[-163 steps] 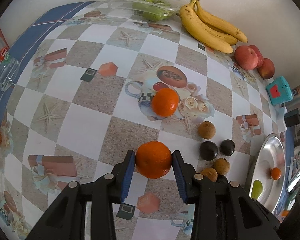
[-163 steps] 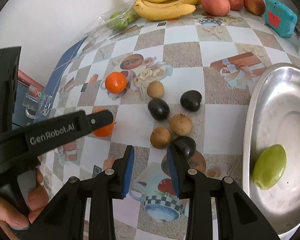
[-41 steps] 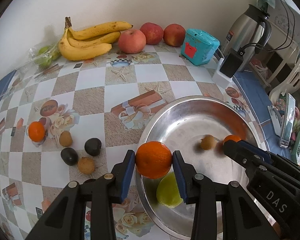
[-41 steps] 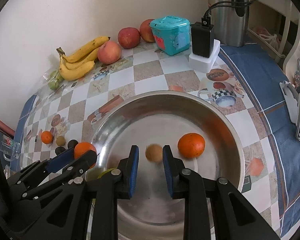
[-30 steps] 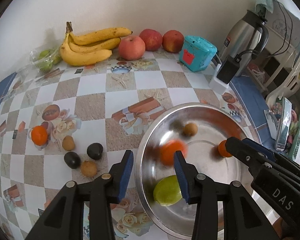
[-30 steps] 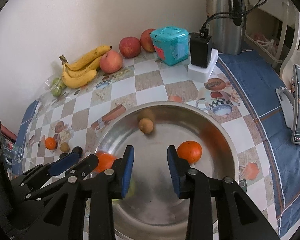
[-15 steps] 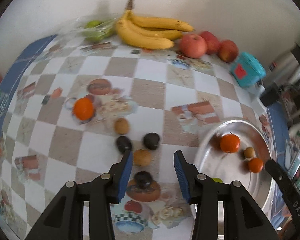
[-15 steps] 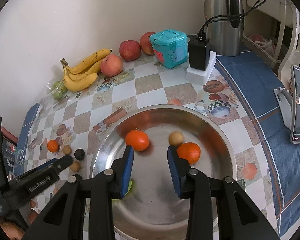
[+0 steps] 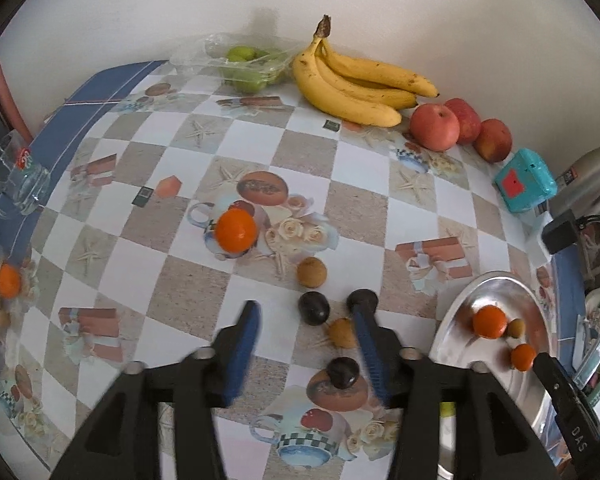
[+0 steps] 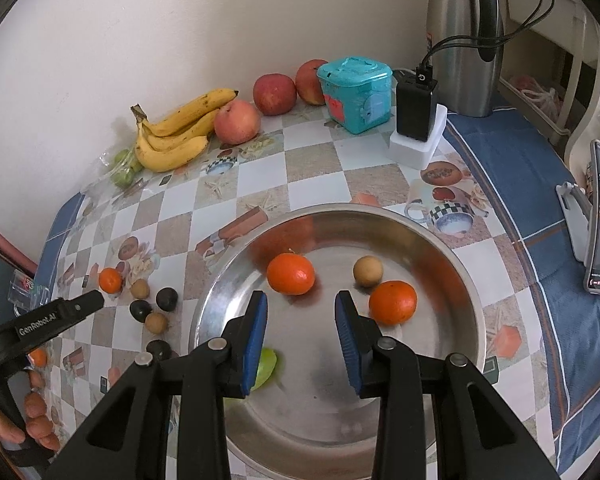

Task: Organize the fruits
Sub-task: 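Move both open grippers back from the bowl toward the fruit row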

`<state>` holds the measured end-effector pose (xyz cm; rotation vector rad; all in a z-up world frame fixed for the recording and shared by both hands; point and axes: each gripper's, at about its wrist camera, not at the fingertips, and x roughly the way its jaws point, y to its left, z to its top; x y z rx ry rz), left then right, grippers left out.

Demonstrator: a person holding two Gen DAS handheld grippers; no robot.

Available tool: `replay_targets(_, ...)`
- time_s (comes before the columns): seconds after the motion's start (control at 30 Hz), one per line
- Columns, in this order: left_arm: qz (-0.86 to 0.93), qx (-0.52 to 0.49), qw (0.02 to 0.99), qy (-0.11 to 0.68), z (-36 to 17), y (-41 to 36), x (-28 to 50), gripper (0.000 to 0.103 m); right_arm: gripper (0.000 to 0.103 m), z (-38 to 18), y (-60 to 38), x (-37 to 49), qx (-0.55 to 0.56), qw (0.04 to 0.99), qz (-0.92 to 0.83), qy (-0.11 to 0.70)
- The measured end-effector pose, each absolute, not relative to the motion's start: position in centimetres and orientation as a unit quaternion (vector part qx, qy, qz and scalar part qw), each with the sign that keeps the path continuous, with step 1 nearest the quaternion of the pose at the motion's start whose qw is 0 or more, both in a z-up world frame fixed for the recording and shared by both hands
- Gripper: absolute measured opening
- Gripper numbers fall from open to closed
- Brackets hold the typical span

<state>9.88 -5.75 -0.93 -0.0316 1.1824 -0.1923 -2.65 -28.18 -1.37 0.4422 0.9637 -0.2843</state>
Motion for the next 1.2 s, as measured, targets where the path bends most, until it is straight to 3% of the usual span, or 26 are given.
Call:
replay_targets(0.03, -0.085, -0.010, 0.824, 0.560, -1.2, -5.8, 9.9, 0.077, 0.046, -1.5, -28.2, -2.6, 0.208, 0.852, -0.138, 0.460)
replay_targets(0.07, -0.082, -0.006, 0.821, 0.565, -1.5, -5.8, 10.0, 0.078, 0.059, -1.6, -28.2, -2.6, 0.205, 0.850, -0.144, 0.464)
replay_targets(0.1, -0.079, -0.003, 0.818, 0.570, -1.8, -5.8, 10.0, 0.078, 0.062, -1.8, -28.1, -2.6, 0.203, 0.849, -0.147, 0.466)
replay_targets(0.5, -0.054, 0.015, 0.794, 0.605, -4.8, -5.7, 10.0, 0.087, 0.065, -3.3, -27.9, -2.2, 0.195, 0.834, -0.148, 0.494)
replay_targets(0.6, -0.047, 0.019, 0.796, 0.604, -5.0, -5.7, 10.0, 0.103, 0.069, -3.4, -27.8, -2.2, 0.190, 0.834, -0.149, 0.496)
replay_targets(0.67, -0.044, 0.027, 0.800, 0.598, -5.0, -5.7, 10.0, 0.103, 0.084, -3.5, -27.8, -2.2, 0.185, 0.836, -0.150, 0.494)
replay_targets(0.73, -0.047, 0.033, 0.802, 0.595, -5.0, -5.8, 10.0, 0.103, 0.091, -3.5, -27.7, -2.2, 0.180, 0.838, -0.151, 0.492)
replay_targets(1.2, -0.059, 0.055, 0.815, 0.574, -3.7, -6.1, 10.1, 0.103, 0.092, -3.4, -27.5, -2.4, 0.185, 0.840, -0.159, 0.485)
